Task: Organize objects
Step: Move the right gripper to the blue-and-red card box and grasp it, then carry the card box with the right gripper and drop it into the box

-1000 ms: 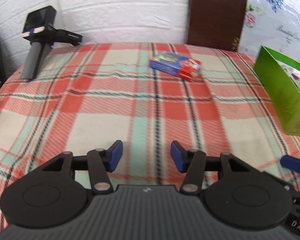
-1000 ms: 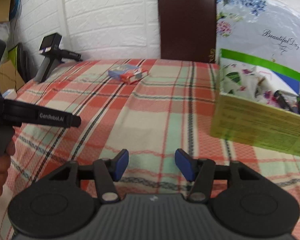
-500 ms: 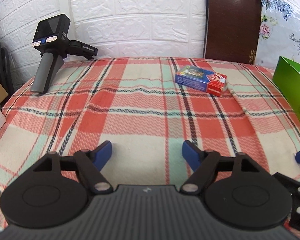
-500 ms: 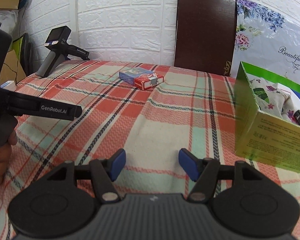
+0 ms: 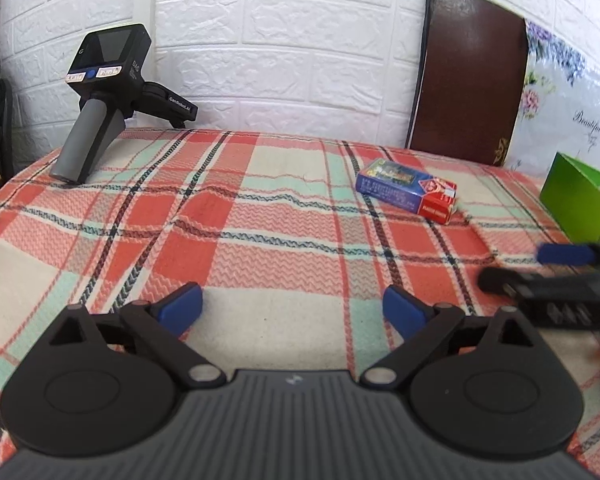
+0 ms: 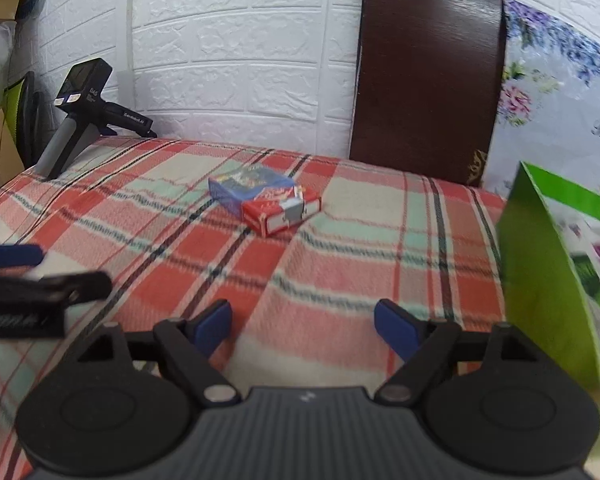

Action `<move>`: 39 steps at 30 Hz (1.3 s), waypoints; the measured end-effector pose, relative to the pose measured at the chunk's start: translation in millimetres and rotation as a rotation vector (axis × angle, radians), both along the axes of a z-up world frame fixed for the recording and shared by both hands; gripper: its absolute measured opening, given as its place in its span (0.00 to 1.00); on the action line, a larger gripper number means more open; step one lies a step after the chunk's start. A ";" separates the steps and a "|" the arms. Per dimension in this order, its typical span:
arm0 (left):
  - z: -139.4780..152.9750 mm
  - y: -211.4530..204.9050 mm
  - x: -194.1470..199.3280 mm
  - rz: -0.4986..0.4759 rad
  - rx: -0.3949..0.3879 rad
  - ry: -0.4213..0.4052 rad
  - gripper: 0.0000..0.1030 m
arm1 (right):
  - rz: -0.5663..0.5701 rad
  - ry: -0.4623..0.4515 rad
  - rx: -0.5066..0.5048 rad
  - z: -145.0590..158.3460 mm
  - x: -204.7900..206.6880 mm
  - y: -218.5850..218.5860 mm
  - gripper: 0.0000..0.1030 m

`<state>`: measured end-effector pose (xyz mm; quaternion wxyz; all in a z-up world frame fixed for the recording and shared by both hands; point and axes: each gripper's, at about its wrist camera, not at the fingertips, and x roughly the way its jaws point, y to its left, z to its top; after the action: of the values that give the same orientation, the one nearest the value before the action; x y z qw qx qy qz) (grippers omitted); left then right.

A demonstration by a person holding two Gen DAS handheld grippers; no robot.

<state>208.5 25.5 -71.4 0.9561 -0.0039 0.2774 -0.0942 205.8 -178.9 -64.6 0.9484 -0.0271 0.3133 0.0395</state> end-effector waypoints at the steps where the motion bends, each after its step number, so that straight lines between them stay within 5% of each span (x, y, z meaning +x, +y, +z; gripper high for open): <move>1: -0.4 -0.2 0.0 -0.001 -0.003 -0.002 0.95 | 0.010 0.001 0.011 0.6 10.4 -0.5 0.88; 6: -1.0 1.9 -0.2 -0.006 -0.021 -0.005 0.96 | 0.086 -0.039 -0.058 2.9 60.2 14.2 1.00; 11: -1.1 5.3 0.3 -0.013 -0.048 -0.005 0.98 | 0.188 -0.027 -0.139 -1.2 98.7 32.7 0.99; 16: -0.9 7.5 1.5 -0.018 -0.074 -0.004 0.99 | 0.220 0.012 -0.041 -1.0 96.9 25.2 0.70; 19: -0.8 9.1 2.4 -0.022 -0.090 -0.003 1.00 | 0.194 0.015 -0.011 -0.6 74.6 19.9 0.59; 30: -0.4 4.9 2.4 -0.020 -0.056 0.004 1.00 | 0.060 0.026 0.019 0.7 -111.3 -12.5 0.59; 35: 4.6 -14.5 -5.3 -0.006 0.088 0.043 1.00 | 0.012 0.021 0.012 2.0 -184.0 -19.5 0.62; 37: 12.2 -20.4 -24.1 -0.025 0.046 0.082 0.96 | 0.004 0.014 -0.004 0.9 -199.1 -22.4 0.71; 39: 22.4 -25.5 -46.3 -0.093 -0.077 0.141 0.91 | 0.001 0.014 0.011 0.9 -204.3 -28.2 0.76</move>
<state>162.2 0.0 -49.0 0.9280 -0.0344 0.3400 -0.1486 1.6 -207.1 -63.7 0.9463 -0.0216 0.3197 0.0420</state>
